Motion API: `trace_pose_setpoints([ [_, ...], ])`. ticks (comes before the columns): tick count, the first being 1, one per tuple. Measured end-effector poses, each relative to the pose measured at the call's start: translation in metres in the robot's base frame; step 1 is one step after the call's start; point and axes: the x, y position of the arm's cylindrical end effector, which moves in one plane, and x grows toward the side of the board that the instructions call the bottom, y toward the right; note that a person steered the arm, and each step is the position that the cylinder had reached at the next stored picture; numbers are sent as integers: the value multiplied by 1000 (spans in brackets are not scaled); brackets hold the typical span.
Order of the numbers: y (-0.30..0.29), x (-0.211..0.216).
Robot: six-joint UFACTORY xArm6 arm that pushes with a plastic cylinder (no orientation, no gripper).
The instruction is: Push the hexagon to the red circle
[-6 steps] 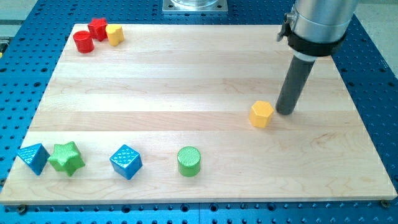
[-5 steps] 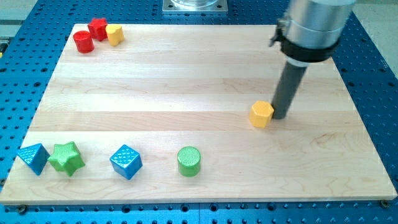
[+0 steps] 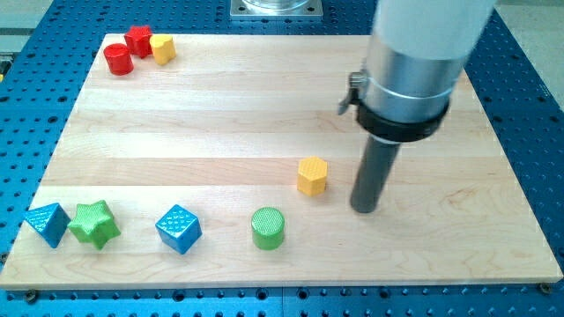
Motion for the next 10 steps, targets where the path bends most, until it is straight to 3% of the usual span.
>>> trace_pose_setpoints([
  [4,-136,-96],
  [5,-169,-99],
  [6,-127,-89],
  [7,-126,-83],
  [10,-270,-83],
])
